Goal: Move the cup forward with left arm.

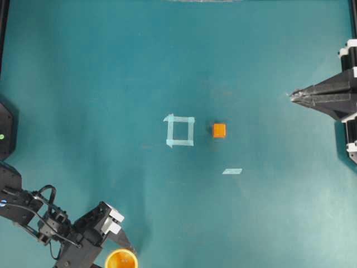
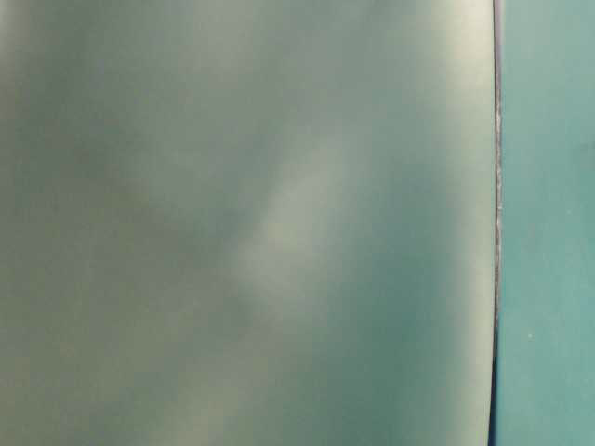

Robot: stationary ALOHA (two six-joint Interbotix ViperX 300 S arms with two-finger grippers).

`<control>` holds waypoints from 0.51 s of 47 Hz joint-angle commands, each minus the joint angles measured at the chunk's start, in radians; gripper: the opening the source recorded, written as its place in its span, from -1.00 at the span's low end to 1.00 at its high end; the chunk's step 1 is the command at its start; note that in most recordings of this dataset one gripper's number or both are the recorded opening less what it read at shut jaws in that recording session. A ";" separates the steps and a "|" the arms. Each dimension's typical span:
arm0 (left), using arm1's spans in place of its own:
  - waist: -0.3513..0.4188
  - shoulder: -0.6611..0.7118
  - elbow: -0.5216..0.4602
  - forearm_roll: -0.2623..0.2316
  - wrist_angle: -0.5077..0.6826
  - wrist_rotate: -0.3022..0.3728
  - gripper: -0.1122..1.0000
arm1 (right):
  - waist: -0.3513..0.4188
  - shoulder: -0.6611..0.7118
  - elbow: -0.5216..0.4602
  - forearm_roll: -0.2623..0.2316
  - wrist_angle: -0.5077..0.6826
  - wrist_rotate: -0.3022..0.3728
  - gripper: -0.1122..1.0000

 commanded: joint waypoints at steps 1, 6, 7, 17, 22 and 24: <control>-0.003 -0.012 -0.017 -0.002 -0.003 0.000 0.37 | -0.002 0.002 -0.034 0.002 0.002 0.000 -0.80; -0.003 -0.012 -0.017 -0.002 -0.003 0.000 0.37 | -0.002 0.003 -0.034 0.002 0.006 0.000 -0.80; -0.003 -0.012 -0.017 -0.002 -0.003 0.000 0.37 | -0.002 0.002 -0.034 0.002 0.006 0.000 -0.80; -0.003 -0.012 -0.017 -0.002 -0.002 0.000 0.37 | -0.002 0.002 -0.034 0.002 0.008 0.000 -0.80; -0.003 -0.012 -0.018 -0.002 -0.002 0.000 0.37 | -0.002 0.003 -0.034 0.002 0.006 0.000 -0.80; -0.003 -0.012 -0.017 -0.002 -0.003 0.000 0.37 | -0.002 0.002 -0.034 0.002 0.008 0.000 -0.80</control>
